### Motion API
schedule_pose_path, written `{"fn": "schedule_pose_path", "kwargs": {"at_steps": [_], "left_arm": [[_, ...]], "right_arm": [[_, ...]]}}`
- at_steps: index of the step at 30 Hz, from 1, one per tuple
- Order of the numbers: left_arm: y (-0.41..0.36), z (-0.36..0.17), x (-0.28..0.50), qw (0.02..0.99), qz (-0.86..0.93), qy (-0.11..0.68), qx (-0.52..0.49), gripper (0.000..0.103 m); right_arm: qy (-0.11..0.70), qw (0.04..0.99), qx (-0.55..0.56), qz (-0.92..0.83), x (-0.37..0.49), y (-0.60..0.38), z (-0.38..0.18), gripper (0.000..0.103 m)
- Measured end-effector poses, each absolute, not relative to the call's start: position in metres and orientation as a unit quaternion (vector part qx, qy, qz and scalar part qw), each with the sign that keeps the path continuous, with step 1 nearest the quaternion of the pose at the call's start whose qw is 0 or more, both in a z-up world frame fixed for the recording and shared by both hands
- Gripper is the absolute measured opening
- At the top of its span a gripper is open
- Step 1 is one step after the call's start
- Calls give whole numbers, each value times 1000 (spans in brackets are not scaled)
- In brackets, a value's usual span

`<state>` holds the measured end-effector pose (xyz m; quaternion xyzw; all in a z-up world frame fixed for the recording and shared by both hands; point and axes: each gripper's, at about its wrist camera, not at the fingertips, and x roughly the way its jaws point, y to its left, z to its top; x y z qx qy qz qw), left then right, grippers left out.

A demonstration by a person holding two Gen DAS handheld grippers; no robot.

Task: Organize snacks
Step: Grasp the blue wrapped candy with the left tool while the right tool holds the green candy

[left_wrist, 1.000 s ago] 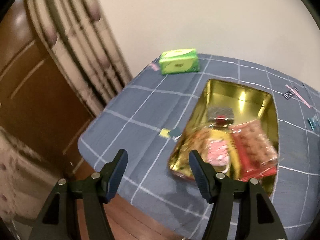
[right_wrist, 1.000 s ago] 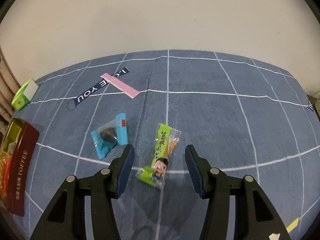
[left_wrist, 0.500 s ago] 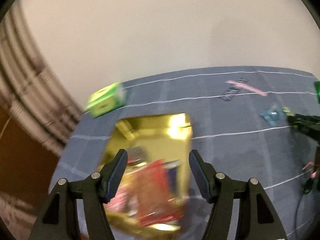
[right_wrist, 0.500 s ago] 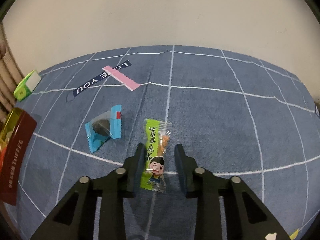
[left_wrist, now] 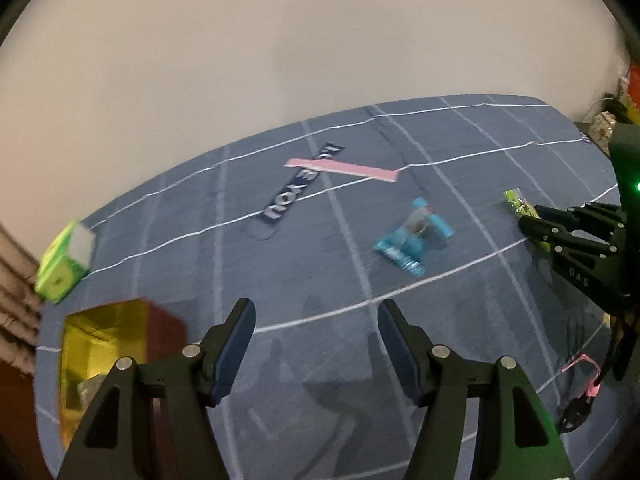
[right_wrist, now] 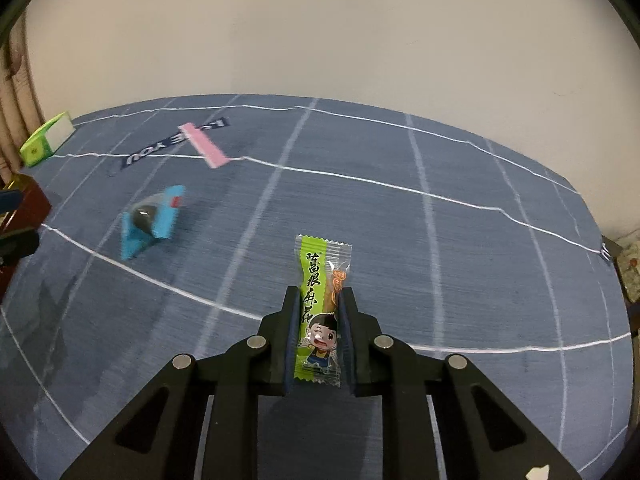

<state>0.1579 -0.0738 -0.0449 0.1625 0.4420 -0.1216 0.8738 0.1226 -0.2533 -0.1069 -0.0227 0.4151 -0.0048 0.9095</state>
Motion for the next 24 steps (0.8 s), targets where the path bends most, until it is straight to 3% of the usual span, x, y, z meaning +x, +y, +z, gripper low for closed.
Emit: {"fn": "schedule_pose_path", "kwargs": {"at_steps": [24], "left_arm": [[-143, -79, 212, 816, -229, 484, 216, 65]], "right_arm": [[416, 909, 12, -24, 124, -289, -108, 18]]}}
